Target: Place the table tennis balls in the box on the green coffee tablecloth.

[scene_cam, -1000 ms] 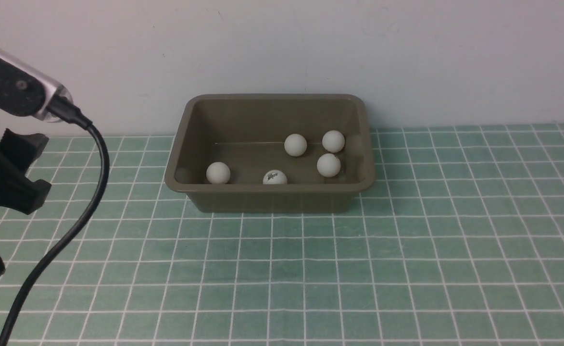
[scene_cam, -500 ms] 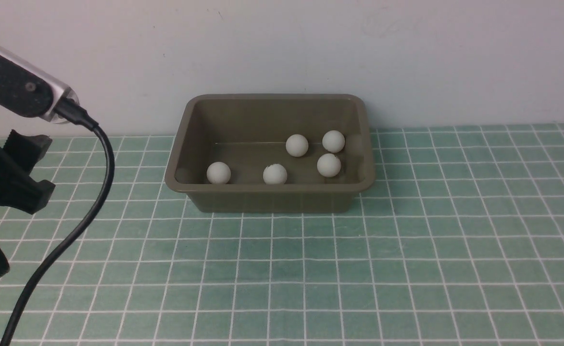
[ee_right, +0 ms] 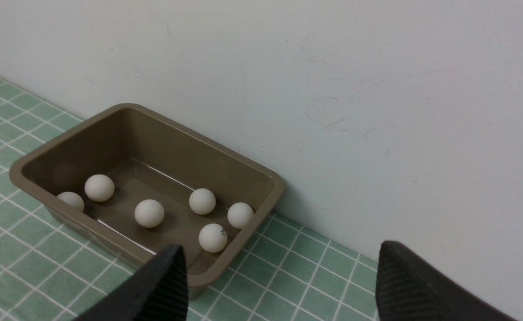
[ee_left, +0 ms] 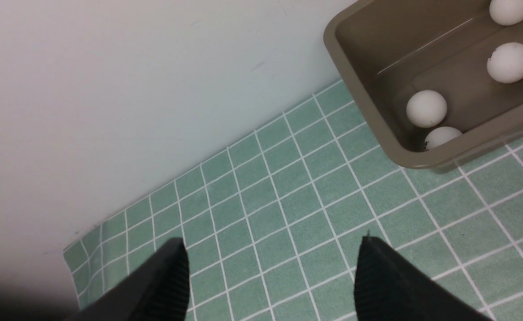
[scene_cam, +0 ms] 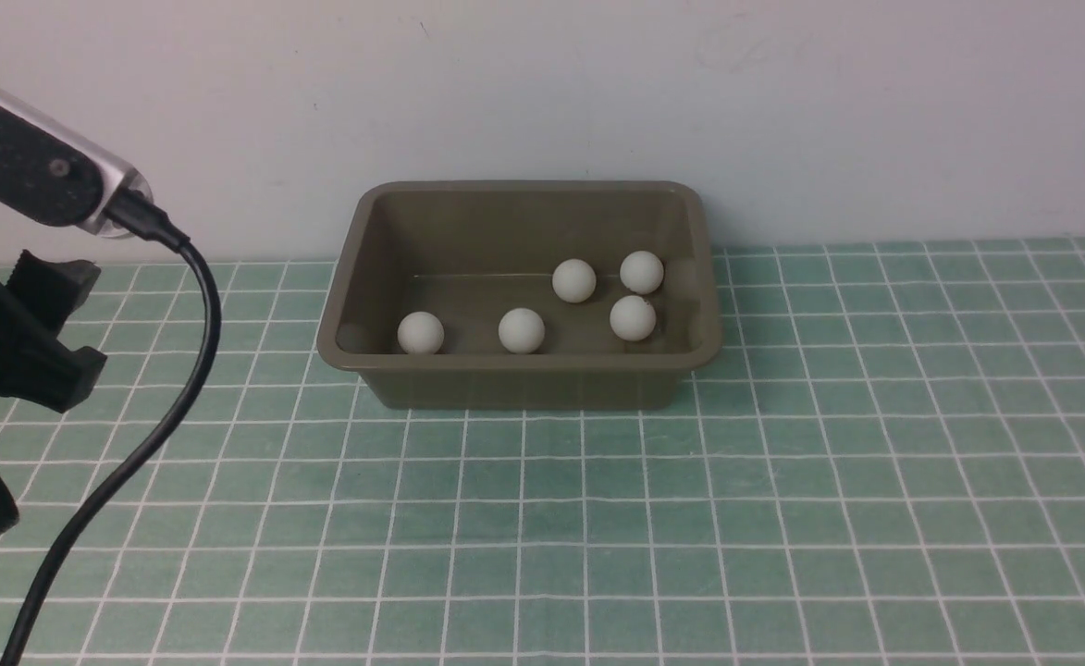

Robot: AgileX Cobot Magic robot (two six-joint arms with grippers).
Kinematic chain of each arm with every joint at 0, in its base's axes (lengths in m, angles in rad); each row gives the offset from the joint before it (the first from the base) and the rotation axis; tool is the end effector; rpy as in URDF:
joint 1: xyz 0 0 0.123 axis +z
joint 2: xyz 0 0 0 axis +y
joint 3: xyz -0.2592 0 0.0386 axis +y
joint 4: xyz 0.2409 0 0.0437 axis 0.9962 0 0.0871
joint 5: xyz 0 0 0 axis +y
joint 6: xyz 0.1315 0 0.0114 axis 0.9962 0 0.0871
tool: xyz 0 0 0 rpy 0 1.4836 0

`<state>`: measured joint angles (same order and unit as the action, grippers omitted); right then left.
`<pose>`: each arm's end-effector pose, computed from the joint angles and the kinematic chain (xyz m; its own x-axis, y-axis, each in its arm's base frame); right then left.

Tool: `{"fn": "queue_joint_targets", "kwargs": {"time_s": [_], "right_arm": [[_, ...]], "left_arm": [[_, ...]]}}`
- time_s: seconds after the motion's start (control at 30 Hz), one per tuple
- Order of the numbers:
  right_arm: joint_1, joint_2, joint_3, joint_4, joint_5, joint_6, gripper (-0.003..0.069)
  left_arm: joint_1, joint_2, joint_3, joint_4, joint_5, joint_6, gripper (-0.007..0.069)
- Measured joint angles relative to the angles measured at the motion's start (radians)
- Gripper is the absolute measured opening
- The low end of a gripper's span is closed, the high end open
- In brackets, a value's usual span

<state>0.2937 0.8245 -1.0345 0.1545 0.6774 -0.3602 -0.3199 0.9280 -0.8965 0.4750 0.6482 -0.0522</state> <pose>0.1888 0.0704 0.3843 -0.2513 -0.3226 -0.9126 -0.4464 0.8752 -0.1865 0.2266 -0.0366 0.3247 -0.4329 0.4781 -0.7642 0.2332 0.8783 0.4173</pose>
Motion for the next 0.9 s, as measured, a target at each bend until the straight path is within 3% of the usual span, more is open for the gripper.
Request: {"fn": "queue_joint_targets", "kwargs": {"time_s": [0.2, 0.57, 0.9], "right_arm": [[0.000, 0.000, 0.000, 0.081, -0.022, 0.000, 0.0477], [0.000, 0.000, 0.000, 0.097, -0.024, 0.000, 0.0342], [0.000, 0.000, 0.000, -0.055, -0.019, 0.033, 0.0328]], "left_arm": [[0.000, 0.000, 0.000, 0.000, 0.000, 0.000, 0.0447], [0.000, 0.000, 0.000, 0.000, 0.000, 0.000, 0.0447], [0.000, 0.000, 0.000, 0.000, 0.000, 0.000, 0.0447]]}}
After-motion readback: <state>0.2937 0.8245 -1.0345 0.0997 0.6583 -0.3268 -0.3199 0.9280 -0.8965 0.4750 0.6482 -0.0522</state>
